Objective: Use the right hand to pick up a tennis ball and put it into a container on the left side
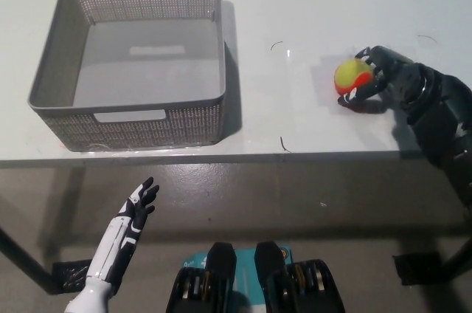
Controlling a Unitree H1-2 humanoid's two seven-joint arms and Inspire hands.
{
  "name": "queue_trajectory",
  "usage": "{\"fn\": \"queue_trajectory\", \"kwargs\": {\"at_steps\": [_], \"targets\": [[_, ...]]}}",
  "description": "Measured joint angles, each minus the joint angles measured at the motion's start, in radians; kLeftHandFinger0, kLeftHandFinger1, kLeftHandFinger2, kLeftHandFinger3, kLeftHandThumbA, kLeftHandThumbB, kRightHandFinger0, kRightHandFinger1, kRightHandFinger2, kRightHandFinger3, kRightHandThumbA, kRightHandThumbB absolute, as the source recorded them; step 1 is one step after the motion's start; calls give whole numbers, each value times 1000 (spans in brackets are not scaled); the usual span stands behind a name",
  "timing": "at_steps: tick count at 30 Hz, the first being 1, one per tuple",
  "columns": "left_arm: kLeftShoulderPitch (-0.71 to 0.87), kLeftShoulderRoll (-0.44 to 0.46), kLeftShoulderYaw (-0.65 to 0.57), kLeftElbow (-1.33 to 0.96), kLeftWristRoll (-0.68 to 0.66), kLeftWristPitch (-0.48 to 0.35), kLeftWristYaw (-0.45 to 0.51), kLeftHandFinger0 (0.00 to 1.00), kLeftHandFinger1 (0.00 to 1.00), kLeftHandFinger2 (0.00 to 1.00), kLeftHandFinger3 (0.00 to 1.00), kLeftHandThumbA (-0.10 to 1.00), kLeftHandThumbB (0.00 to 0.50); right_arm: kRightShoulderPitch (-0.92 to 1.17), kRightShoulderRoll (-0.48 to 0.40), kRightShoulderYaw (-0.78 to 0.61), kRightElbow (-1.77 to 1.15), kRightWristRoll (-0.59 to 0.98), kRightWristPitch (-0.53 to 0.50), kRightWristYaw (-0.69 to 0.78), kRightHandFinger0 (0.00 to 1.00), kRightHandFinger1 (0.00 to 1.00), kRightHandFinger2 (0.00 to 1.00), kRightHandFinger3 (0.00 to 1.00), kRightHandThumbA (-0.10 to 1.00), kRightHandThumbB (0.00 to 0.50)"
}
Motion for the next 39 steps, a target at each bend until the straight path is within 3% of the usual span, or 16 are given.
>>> {"fn": "queue_trajectory", "kwargs": {"at_steps": [1,2,3,5,6,8,9,12,16,17,23,28,29,33,36,39], "targets": [[0,0,0,0,0,0,0,1000,1000,1000,1000,1000,157,2,2,-10,2,5,-10,-21,87,73,123,350,664,46],[0,0,0,0,0,0,0,1000,1000,1000,1000,1000,159,4,4,-16,3,9,-18,-35,370,394,436,544,684,17],[-1,0,0,0,0,0,0,1000,1000,1000,1000,1000,163,7,7,-23,6,15,-30,-54,347,364,426,549,709,1],[-1,0,0,0,0,0,0,1000,1000,1000,1000,1000,158,11,13,-38,16,23,-52,-89,65,115,228,371,713,0],[-2,0,0,0,0,0,0,1000,1000,1000,1000,1000,157,12,15,-44,21,27,-65,-103,8,26,155,284,693,0],[-3,0,0,0,0,0,0,1000,1000,1000,1000,1000,155,14,18,-58,32,37,-92,-139,0,7,129,221,661,0],[-5,0,0,0,0,0,0,1000,1000,1000,1000,1000,155,14,19,-65,38,42,-104,-157,0,53,186,153,644,0],[-9,1,0,0,0,0,0,1000,1000,1000,1000,1000,162,13,20,-86,46,63,-135,-194,73,320,522,202,625,0],[-22,3,0,0,0,0,0,1000,1000,1000,1000,1000,158,13,20,-107,55,88,-167,-234,59,405,651,210,630,0],[-23,4,0,0,0,0,0,1000,1000,1000,1000,1000,157,13,20,-109,56,93,-174,-240,68,402,638,225,645,0],[-23,7,0,0,0,0,-1,1000,1000,1000,1000,1000,153,13,22,-124,41,119,-200,-275,0,29,359,150,689,0],[-23,8,0,0,0,0,-1,1000,1000,1000,1000,1000,157,14,27,-127,-57,130,-206,-294,0,56,488,437,722,0],[-23,8,0,0,0,0,-1,1000,1000,1000,1000,1000,157,14,29,-127,-83,130,-206,-295,0,154,553,548,744,0],[-23,8,0,0,0,0,-1,1000,1000,1000,1000,1000,147,11,41,-127,-195,135,-205,-295,0,241,595,540,649,0],[-23,8,0,0,0,0,-1,1000,1000,1000,1000,1000,153,3,57,-126,-234,140,-205,-295,0,334,695,665,685,0],[-23,8,0,0,0,0,-1,1000,1000,1000,1000,1000,154,-7,79,-121,-262,142,-205,-295,0,294,632,683,702,0]]}}
